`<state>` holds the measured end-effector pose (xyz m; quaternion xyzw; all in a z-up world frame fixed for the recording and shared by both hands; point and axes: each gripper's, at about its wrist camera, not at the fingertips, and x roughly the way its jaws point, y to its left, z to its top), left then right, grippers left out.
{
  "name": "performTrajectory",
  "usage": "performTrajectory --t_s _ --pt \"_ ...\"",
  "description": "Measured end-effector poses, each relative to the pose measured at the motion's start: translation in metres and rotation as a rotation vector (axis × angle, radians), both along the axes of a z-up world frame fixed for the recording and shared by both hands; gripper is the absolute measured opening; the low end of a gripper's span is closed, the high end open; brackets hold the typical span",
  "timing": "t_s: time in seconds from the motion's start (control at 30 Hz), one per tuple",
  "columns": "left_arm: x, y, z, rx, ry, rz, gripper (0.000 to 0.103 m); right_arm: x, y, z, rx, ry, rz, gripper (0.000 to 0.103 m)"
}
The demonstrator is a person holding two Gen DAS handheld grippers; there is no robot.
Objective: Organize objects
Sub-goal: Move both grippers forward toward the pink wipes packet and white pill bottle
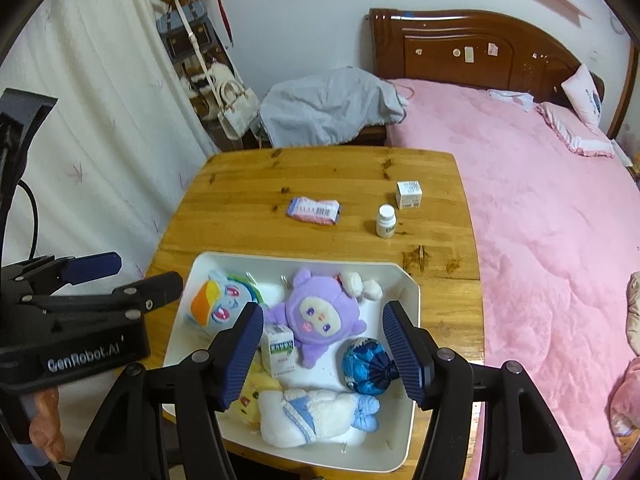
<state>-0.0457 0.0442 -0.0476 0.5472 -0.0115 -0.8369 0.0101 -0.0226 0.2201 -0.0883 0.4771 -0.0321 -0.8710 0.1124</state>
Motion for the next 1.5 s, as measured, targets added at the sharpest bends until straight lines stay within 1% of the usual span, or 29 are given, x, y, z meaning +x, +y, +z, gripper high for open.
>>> performTrajectory --t_s 0.17,0.23,0.3,0.43,0.6,0.7,0.87,0.97,1.0,1.17,1.27,1.4,1.5 --pt "-0.012 -0.002 0.016 -0.012 0.04 0.005 0.079 -0.004 0.004 0.002 -0.042 0.018 -0.007 0.063" --pt "-0.016 -0.003 0.023 -0.021 0.064 0.004 0.082 -0.007 0.006 0.002 -0.055 0.024 -0.012 0.063" --pt "-0.021 -0.002 0.029 -0.027 0.085 0.001 0.083 -0.011 0.01 0.001 -0.074 0.03 -0.018 0.063" --pt "-0.034 -0.001 0.035 -0.045 0.111 -0.015 0.083 -0.021 0.018 -0.003 -0.086 0.041 -0.041 0.063" --pt "-0.056 0.004 0.037 -0.072 0.126 -0.064 0.083 -0.04 0.032 -0.009 -0.077 0.053 -0.079 0.063" --pt "-0.073 0.01 0.032 -0.092 0.119 -0.12 0.083 -0.056 0.04 -0.012 -0.065 0.058 -0.088 0.063" --pt "-0.109 0.02 0.012 -0.118 0.071 -0.236 0.083 -0.088 0.055 -0.025 -0.037 0.057 -0.107 0.063" --pt "-0.128 0.031 -0.007 -0.155 0.034 -0.336 0.083 -0.105 0.061 -0.037 -0.028 0.039 -0.119 0.063" --pt "-0.135 0.035 -0.016 -0.175 0.019 -0.373 0.083 -0.111 0.062 -0.042 -0.027 0.028 -0.122 0.063" --pt "-0.16 0.046 -0.058 -0.222 -0.07 -0.534 0.083 -0.138 0.06 -0.072 0.001 -0.026 -0.109 0.063" --pt "-0.171 0.052 -0.091 -0.283 -0.124 -0.639 0.083 -0.155 0.051 -0.092 0.031 -0.048 -0.078 0.063" --pt "-0.186 0.058 -0.13 -0.293 -0.203 -0.725 0.083 -0.176 0.045 -0.115 0.009 -0.079 -0.044 0.063" --pt "-0.201 0.058 -0.152 -0.281 -0.246 -0.74 0.083 -0.192 0.04 -0.134 0.005 -0.112 -0.036 0.063"
